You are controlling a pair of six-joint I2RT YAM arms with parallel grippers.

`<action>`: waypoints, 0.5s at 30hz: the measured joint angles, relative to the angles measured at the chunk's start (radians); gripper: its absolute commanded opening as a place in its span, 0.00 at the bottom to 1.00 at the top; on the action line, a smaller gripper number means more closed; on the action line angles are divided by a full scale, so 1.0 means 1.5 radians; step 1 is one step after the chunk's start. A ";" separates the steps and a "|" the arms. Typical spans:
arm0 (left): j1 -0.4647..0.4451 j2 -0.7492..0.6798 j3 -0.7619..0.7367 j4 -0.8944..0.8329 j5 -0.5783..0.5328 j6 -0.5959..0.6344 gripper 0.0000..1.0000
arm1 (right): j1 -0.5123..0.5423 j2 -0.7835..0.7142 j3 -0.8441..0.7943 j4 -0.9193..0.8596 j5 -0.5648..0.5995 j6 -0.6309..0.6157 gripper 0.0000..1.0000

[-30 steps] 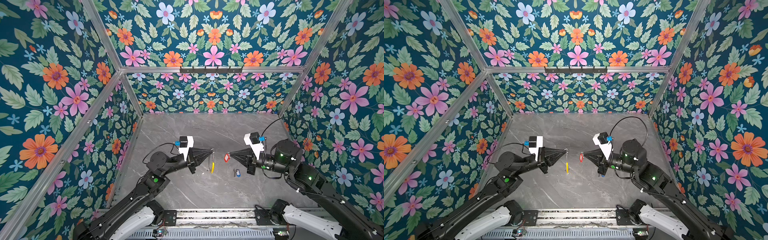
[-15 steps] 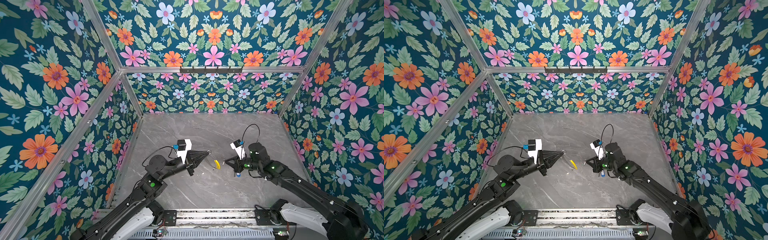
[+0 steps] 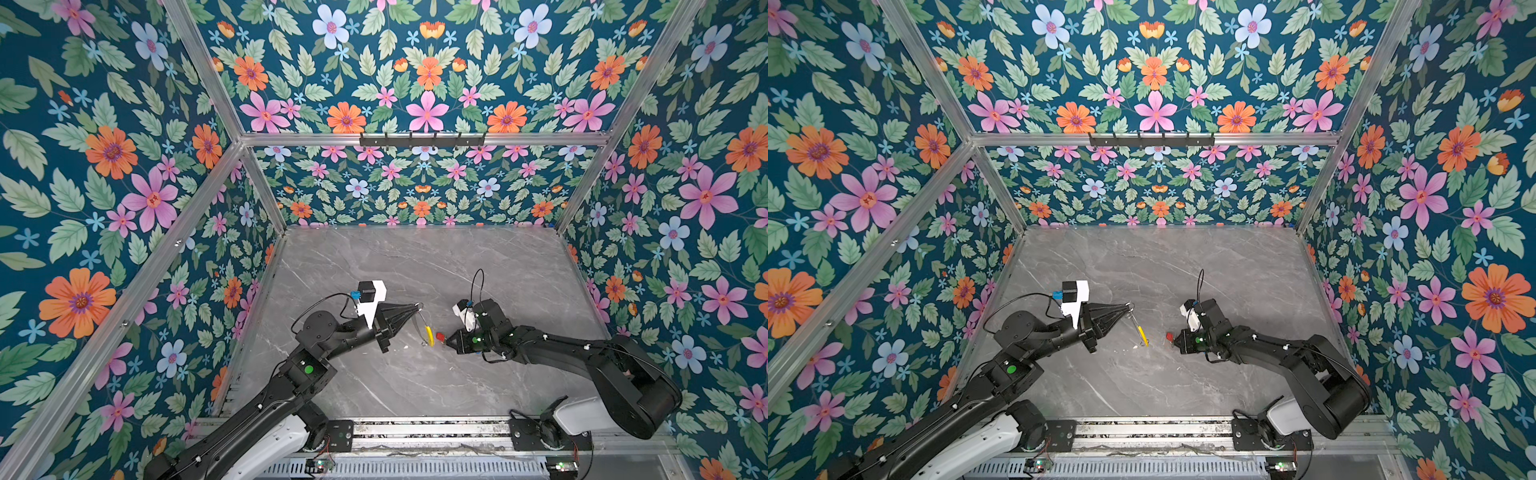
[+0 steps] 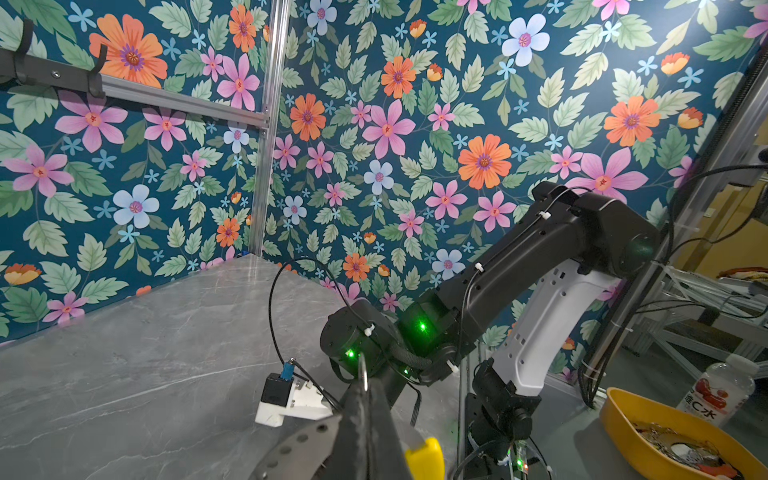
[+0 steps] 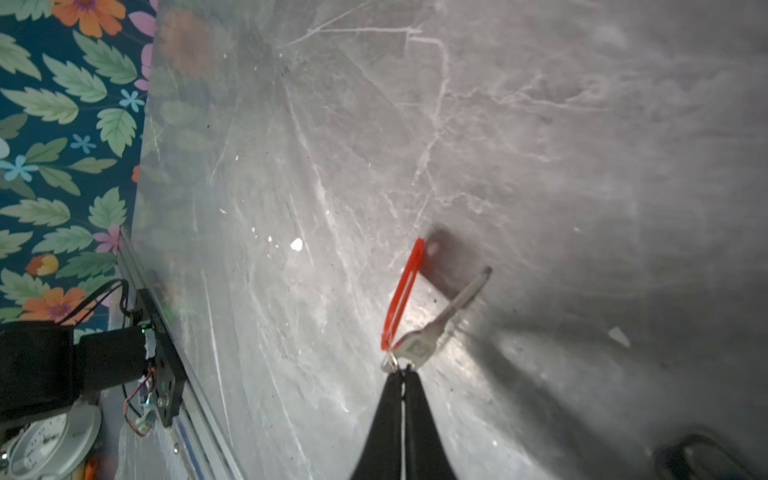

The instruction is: Remove the keys from the keyring

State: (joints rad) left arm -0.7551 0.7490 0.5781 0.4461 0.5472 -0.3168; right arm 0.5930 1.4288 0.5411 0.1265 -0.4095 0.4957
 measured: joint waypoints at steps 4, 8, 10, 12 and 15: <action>0.000 0.007 0.000 0.005 -0.001 0.000 0.00 | 0.001 -0.035 0.002 -0.003 0.020 0.002 0.51; 0.000 0.010 -0.002 0.007 -0.004 0.000 0.00 | 0.001 -0.091 0.019 -0.032 0.045 0.004 0.56; 0.000 0.010 -0.002 0.007 -0.005 0.000 0.00 | 0.001 -0.139 0.036 -0.063 0.052 0.002 0.57; 0.000 0.010 -0.002 0.008 -0.008 0.000 0.00 | 0.002 -0.188 0.068 -0.093 0.054 -0.012 0.58; 0.000 0.017 0.000 0.013 -0.011 0.000 0.00 | 0.009 -0.260 0.129 -0.136 0.053 -0.041 0.60</action>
State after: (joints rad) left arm -0.7555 0.7750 0.5777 0.4664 0.5308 -0.3168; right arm 0.6067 1.0382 0.7341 -0.0776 -0.3298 0.4335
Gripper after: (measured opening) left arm 0.050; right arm 0.593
